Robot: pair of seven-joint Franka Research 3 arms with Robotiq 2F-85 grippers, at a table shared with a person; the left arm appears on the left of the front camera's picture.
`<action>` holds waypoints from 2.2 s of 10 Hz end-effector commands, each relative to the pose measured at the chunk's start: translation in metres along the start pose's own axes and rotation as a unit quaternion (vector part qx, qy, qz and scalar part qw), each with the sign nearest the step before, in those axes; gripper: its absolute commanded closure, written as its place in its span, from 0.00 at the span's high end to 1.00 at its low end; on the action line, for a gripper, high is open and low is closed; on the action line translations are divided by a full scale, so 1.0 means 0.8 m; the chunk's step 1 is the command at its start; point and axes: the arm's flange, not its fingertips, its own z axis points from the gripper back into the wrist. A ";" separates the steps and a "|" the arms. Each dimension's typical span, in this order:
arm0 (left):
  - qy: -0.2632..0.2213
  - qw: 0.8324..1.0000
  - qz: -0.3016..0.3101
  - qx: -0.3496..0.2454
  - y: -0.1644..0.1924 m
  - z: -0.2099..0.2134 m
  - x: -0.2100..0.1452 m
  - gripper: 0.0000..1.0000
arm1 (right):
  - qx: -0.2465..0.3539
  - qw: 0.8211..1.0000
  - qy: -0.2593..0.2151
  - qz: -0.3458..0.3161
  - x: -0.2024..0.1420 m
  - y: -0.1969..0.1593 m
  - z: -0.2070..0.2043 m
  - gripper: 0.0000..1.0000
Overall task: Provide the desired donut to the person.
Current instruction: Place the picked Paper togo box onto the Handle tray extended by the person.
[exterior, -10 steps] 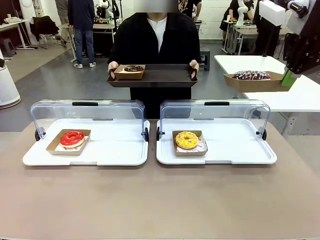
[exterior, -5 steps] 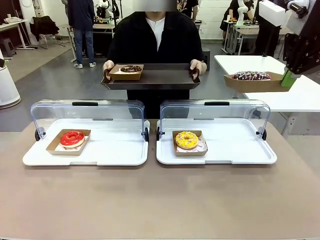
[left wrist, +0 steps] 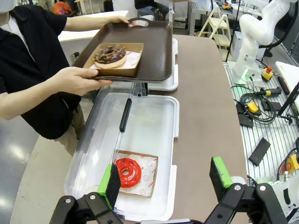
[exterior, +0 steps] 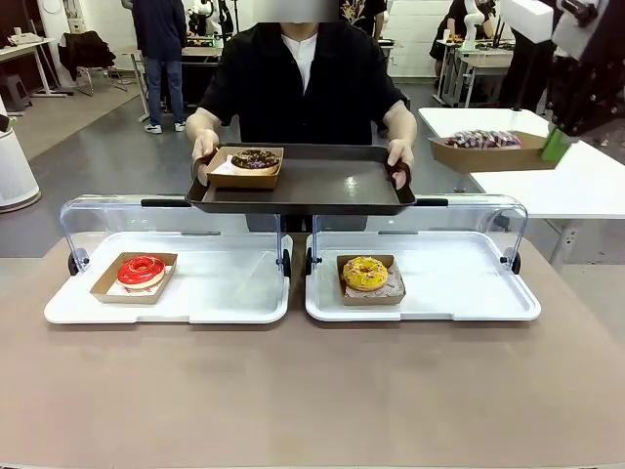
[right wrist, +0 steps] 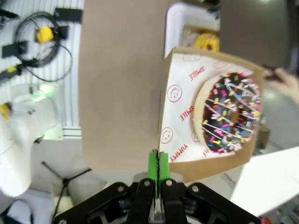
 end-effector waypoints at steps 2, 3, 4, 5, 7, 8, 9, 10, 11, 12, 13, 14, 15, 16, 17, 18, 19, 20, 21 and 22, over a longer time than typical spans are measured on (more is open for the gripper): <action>-0.002 1.000 -0.002 0.000 -0.002 0.001 0.001 1.00 | -0.037 0.999 0.020 0.017 0.060 -0.046 0.018 0.01; -0.002 1.000 -0.002 0.000 -0.002 0.001 0.001 1.00 | -0.040 0.999 0.021 0.026 0.083 -0.061 0.015 0.01; -0.002 1.000 -0.002 0.000 -0.002 0.001 0.001 1.00 | -0.041 0.999 0.016 0.028 0.100 -0.075 0.008 0.01; -0.002 1.000 -0.002 0.000 -0.002 0.001 0.001 1.00 | -0.036 0.999 0.011 0.026 0.116 -0.088 -0.002 0.01; -0.002 1.000 -0.002 0.000 -0.002 0.001 0.001 1.00 | -0.034 0.999 0.012 0.004 0.145 -0.109 -0.034 0.01; -0.002 1.000 -0.002 0.000 -0.002 0.001 0.001 1.00 | -0.030 0.999 0.012 -0.004 0.156 -0.115 -0.050 0.01; -0.002 1.000 -0.002 0.000 -0.002 0.001 0.001 1.00 | -0.027 1.000 0.011 -0.005 0.168 -0.117 -0.064 0.01; -0.002 1.000 -0.002 0.000 -0.002 0.001 0.001 1.00 | -0.027 1.000 0.016 -0.003 0.179 -0.119 -0.079 0.01; -0.002 1.000 -0.002 0.000 -0.002 0.001 0.001 1.00 | -0.029 0.999 0.028 -0.002 0.186 -0.123 -0.094 0.01; -0.002 1.000 -0.002 0.000 -0.002 0.001 0.001 1.00 | -0.021 1.000 0.020 0.006 0.191 -0.128 -0.111 0.01; -0.002 1.000 -0.002 0.000 -0.002 0.001 0.001 1.00 | -0.017 1.000 0.014 0.003 0.192 -0.136 -0.123 0.01; -0.002 1.000 -0.002 0.000 -0.002 0.001 0.001 1.00 | -0.015 1.000 0.012 0.000 0.190 -0.142 -0.135 0.01; -0.002 1.000 -0.002 0.000 -0.002 0.001 0.001 1.00 | -0.004 1.000 0.007 -0.011 0.187 -0.149 -0.150 0.01; -0.002 1.000 -0.002 0.000 -0.002 0.001 0.001 1.00 | 0.004 1.000 0.001 -0.016 0.184 -0.158 -0.166 0.01; -0.002 1.000 -0.002 0.000 -0.002 0.001 0.001 1.00 | 0.016 1.000 -0.004 -0.022 0.181 -0.164 -0.178 0.01; -0.002 1.000 -0.002 0.000 -0.002 0.001 0.001 1.00 | 0.026 0.999 -0.006 -0.023 0.180 -0.170 -0.187 0.01; -0.002 1.000 -0.002 0.000 -0.002 0.001 0.001 1.00 | 0.031 0.999 -0.002 -0.027 0.179 -0.175 -0.192 0.01; -0.002 1.000 -0.002 0.000 -0.002 0.001 0.001 1.00 | 0.042 0.999 -0.006 -0.028 0.180 -0.182 -0.196 0.01; -0.002 1.000 -0.002 0.000 -0.002 0.001 0.001 1.00 | 0.048 0.998 -0.008 -0.029 0.180 -0.188 -0.200 0.01; -0.002 1.000 -0.002 0.000 -0.002 0.001 0.001 1.00 | 0.053 0.998 -0.012 -0.029 0.182 -0.193 -0.204 0.01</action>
